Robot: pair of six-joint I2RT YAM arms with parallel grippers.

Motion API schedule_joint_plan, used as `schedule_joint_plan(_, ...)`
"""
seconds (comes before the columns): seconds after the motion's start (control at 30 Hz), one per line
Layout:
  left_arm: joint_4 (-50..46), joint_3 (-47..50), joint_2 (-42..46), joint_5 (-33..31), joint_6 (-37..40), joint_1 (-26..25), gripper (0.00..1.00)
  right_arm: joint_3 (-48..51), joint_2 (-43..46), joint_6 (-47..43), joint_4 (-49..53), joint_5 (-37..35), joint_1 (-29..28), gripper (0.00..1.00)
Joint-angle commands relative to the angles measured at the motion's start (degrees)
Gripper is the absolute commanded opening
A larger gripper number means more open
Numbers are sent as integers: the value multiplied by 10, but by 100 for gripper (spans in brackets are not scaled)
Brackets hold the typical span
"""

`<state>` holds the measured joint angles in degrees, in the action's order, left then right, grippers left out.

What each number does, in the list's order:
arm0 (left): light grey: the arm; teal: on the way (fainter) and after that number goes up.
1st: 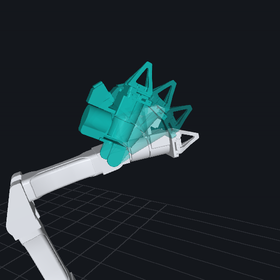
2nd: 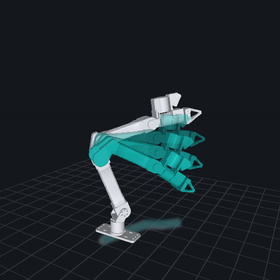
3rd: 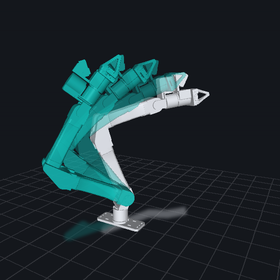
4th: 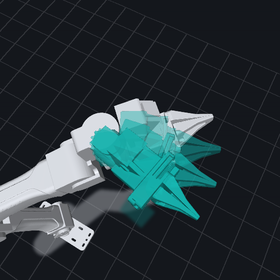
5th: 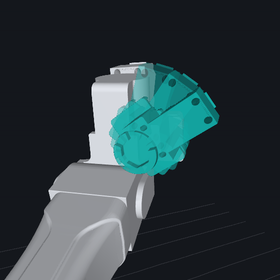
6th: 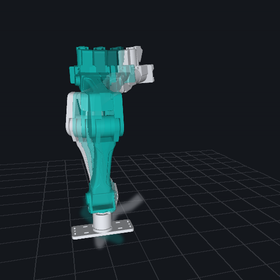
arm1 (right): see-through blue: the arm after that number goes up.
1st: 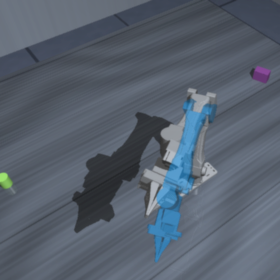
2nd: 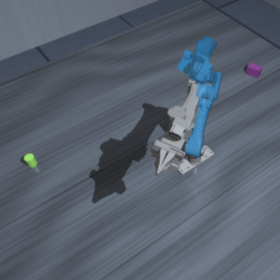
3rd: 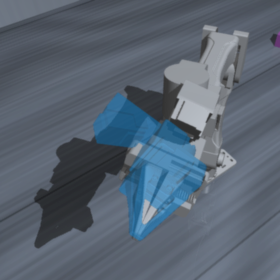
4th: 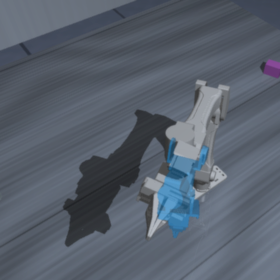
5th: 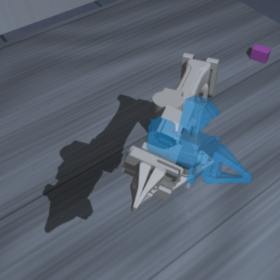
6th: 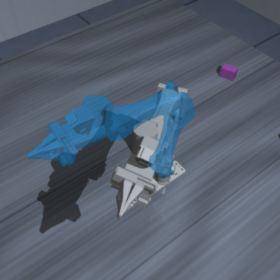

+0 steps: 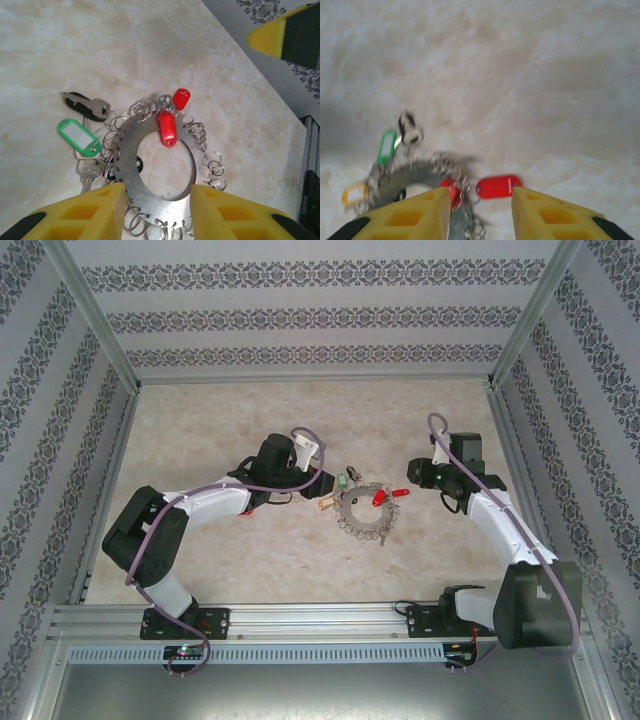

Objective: Put the keys on the keyring

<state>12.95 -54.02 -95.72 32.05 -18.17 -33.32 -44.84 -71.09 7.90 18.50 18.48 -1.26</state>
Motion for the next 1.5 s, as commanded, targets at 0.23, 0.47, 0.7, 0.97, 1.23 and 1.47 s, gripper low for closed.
schedule_joint_plan(0.23,-17,-9,8,-50,12,-2,39,-86,-124,-413,178,37,-34,47)
schedule_joint_plan(0.47,-62,8,45,-56,23,5,39,-136,-212,-422,196,58,-47,44)
schedule_joint_plan(0.7,-62,37,75,-65,23,8,38,-173,-273,-443,244,40,-72,36)
schedule_joint_plan(0.97,-68,40,84,-67,21,10,38,-185,-300,-444,243,-13,-83,36)
schedule_joint_plan(1.23,-69,41,85,-64,12,9,38,-183,-311,-441,239,-6,-83,23)
schedule_joint_plan(1.47,-70,45,91,-67,10,9,38,-176,-299,-439,233,-16,-79,26)
